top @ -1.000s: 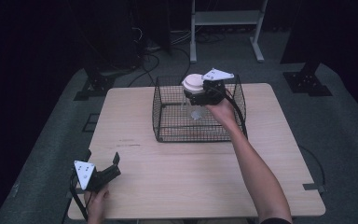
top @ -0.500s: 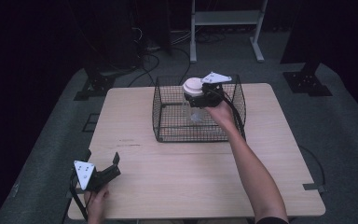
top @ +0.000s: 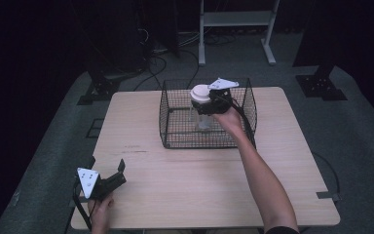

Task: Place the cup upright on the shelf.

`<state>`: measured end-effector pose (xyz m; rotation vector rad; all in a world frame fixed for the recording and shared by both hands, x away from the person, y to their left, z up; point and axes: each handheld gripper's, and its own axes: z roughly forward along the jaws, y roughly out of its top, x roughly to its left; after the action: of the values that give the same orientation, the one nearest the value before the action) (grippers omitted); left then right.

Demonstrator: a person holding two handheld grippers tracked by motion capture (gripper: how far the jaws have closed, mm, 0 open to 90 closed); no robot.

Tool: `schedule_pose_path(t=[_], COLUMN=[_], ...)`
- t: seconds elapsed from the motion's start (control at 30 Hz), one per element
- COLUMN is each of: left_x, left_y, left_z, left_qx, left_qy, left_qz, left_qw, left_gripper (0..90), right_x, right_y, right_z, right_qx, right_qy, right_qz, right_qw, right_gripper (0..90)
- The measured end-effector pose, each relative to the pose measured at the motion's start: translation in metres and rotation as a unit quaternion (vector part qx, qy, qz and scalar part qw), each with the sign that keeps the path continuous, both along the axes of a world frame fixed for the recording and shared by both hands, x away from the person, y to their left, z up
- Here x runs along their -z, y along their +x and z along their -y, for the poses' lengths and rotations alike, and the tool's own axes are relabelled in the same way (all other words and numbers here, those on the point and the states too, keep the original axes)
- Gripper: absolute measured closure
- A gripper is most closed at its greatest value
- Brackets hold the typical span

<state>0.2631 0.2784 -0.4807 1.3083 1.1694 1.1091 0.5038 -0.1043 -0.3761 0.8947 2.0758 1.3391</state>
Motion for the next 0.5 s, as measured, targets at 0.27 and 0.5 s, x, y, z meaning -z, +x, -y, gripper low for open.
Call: schedule_pose_path(t=[0.27,0.5], left_x=[-0.0001,0.0000], left_y=[-0.0003,-0.0003], left_z=[0.0002,0.0003], left_qx=[0.000,0.000], left_qy=[0.002,0.001], left_qz=[0.000,0.001], left_qw=[1.0000,1.0000], left_gripper=[0.0,0.0], right_x=[0.0068,0.0082], right_y=[0.0001,-0.0004], right_z=[0.0001,0.0033], right_qx=[-0.002,-0.002], right_qy=[-0.017,-0.010], right_qz=[-0.003,-0.003], right_qw=[0.9999,0.9999], right_gripper=[4.3,4.3])
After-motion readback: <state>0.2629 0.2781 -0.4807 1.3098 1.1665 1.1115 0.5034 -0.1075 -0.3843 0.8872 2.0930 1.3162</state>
